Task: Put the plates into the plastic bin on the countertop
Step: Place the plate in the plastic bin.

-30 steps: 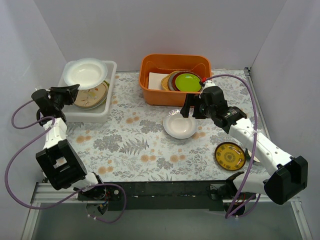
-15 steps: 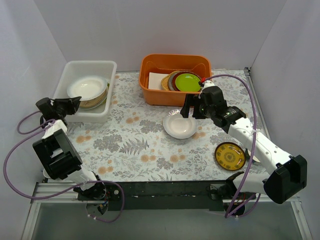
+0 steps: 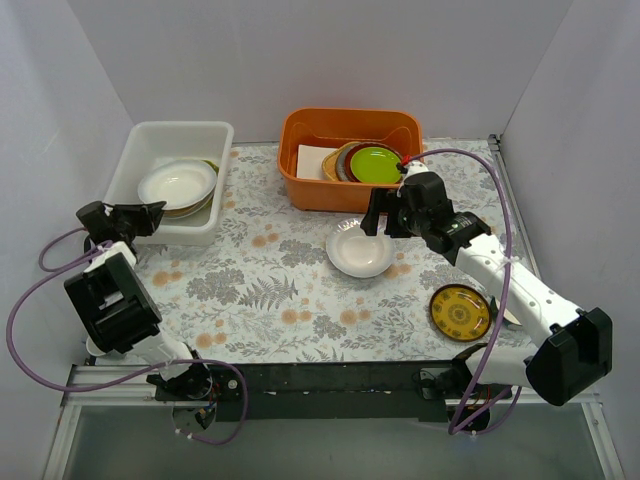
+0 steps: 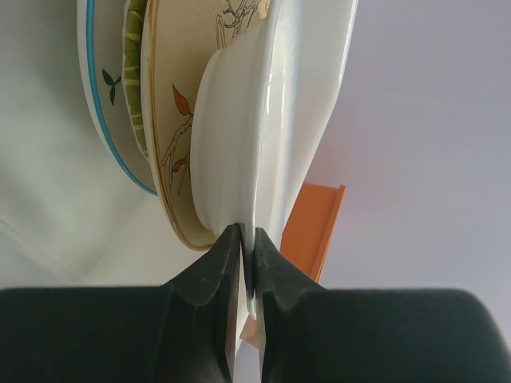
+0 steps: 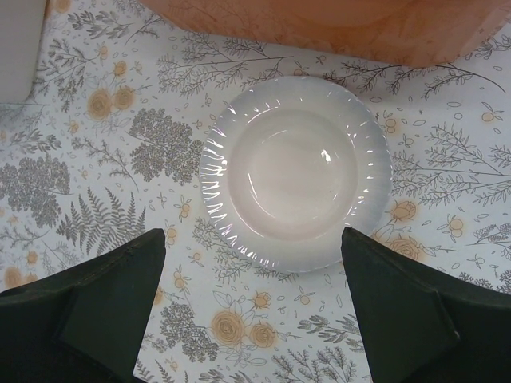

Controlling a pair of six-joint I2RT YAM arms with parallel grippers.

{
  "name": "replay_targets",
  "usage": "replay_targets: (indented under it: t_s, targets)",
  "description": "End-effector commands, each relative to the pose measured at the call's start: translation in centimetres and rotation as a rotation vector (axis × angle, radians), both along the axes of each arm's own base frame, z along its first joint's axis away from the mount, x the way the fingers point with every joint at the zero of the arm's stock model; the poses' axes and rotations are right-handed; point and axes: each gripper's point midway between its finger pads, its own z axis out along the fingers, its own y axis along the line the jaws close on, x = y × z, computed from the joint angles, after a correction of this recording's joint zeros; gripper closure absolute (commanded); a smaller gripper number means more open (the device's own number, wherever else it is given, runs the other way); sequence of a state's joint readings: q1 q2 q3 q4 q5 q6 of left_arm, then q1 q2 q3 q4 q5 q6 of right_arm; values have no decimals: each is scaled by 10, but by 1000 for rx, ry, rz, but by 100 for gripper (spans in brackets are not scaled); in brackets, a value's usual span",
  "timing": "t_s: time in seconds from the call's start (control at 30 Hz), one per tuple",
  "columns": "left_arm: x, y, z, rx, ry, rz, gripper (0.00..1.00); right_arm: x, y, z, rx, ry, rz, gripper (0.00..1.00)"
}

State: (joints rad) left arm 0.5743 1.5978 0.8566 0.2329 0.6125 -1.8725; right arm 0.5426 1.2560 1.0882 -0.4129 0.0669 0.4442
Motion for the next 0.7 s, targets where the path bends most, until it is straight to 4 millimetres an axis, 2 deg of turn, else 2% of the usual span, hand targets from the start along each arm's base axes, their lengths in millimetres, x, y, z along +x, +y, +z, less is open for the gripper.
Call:
replay_targets:
  t_s: [0.0, 0.07, 0.37, 0.4, 0.43, 0.47, 0.67]
  targets:
    - [8, -1, 31, 60, -124, -57, 100, 4, 2, 0, 5, -14, 11, 2]
    - [11, 2, 30, 62, -123, -58, 100, 4, 3, -1, 6, -10, 13, 2]
    - [12, 7, -10, 76, 2, -74, 98, 5, 3, -8, -2, 5, 13, 2]
    - [10, 6, -16, 66, 28, -72, 96, 5, 3, -8, 1, 8, 13, 2]
    - [8, 6, -19, 66, 39, -74, 85, 5, 4, -8, 1, 7, 13, 2]
    - [7, 5, -21, 69, 46, -73, 80, 5, 4, -8, 2, 9, 16, 2]
    - [-2, 2, -37, 47, 99, -62, 65, 5, 4, -9, 1, 12, 16, 2]
